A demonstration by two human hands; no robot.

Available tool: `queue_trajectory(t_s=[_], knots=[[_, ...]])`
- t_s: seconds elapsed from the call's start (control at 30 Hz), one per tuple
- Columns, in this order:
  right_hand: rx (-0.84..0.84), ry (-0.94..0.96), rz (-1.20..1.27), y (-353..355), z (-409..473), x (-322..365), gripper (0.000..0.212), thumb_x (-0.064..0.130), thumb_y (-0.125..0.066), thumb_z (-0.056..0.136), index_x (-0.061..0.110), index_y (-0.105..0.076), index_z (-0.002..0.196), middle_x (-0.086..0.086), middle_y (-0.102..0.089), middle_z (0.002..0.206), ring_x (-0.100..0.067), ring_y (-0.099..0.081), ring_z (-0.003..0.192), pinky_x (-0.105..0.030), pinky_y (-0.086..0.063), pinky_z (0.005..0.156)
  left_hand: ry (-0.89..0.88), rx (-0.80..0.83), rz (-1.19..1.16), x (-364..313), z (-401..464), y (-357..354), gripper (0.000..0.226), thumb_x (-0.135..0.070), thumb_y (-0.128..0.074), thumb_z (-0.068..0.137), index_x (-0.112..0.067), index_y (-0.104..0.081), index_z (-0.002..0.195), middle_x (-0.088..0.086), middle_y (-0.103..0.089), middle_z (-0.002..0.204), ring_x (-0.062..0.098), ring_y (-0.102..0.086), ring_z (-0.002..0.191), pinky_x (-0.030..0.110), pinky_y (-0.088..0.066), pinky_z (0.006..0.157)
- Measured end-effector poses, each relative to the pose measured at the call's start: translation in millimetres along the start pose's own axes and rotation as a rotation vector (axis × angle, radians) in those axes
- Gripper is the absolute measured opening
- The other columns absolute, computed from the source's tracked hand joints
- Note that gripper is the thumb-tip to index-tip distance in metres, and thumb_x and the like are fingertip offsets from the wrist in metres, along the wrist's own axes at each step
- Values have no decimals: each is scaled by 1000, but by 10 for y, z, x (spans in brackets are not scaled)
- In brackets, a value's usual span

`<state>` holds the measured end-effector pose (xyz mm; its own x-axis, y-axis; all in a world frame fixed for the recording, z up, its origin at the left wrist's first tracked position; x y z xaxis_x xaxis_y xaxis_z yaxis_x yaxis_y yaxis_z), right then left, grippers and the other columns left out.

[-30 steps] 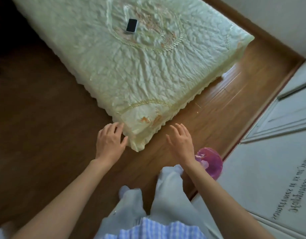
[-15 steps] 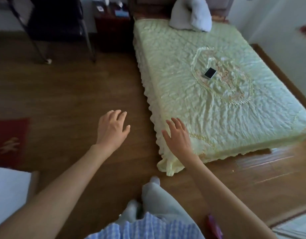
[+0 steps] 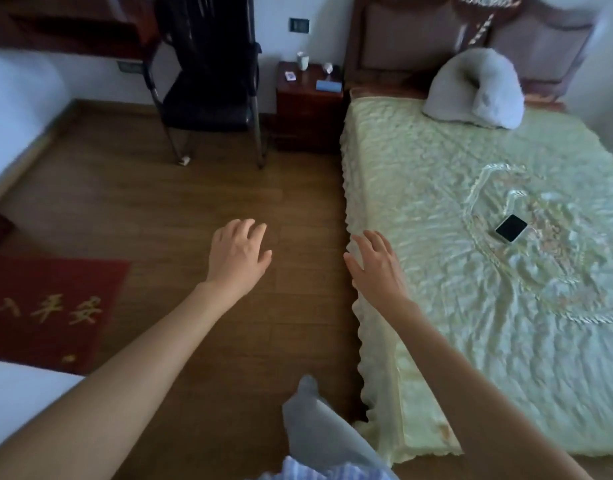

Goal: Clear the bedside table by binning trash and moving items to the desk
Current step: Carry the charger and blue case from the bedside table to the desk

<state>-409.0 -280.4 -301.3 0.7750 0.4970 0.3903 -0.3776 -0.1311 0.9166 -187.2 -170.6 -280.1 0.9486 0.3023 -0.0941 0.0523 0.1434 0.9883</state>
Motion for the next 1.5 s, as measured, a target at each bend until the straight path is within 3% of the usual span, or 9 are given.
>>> queue_trajectory(t_s=[0.4,1.07,1.5], knots=[[-37,46,-31,346,2120,-305,50,37,-45,95,10,-43,137,-11,-41,144,-25,-26,139,-41,-29,113,35,-28,1,5,2051,68,53,-39,-50,92,-12,-44,136,11,-47,139,28,-39,130,43,-34,106],[-39,-59,-85,-53,5371,-168,50,39,-42,97,12,-40,139,-9,-39,146,-24,-23,141,-39,-23,113,-74,-3,-23,1027,5487,-427,54,-40,-53,90,-12,-44,136,11,-50,135,29,-46,124,44,-39,99],[1,-18,-55,-151,7436,-801,49,37,-44,96,12,-41,138,-8,-40,145,-25,-23,140,-39,-24,113,-60,3,-39,901,7513,-921,55,-40,-54,89,-13,-45,136,10,-52,134,27,-47,124,42,-41,100]])
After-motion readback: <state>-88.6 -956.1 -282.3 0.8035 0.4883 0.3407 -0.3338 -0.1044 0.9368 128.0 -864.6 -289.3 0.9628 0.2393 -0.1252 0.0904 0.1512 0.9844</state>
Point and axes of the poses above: each hand's wrist, its own z-axis towards the middle knuckle, its own y-axis out of the back of the hand, x = y × z, the point moved 3 cm from there along z, towards the middle knuckle
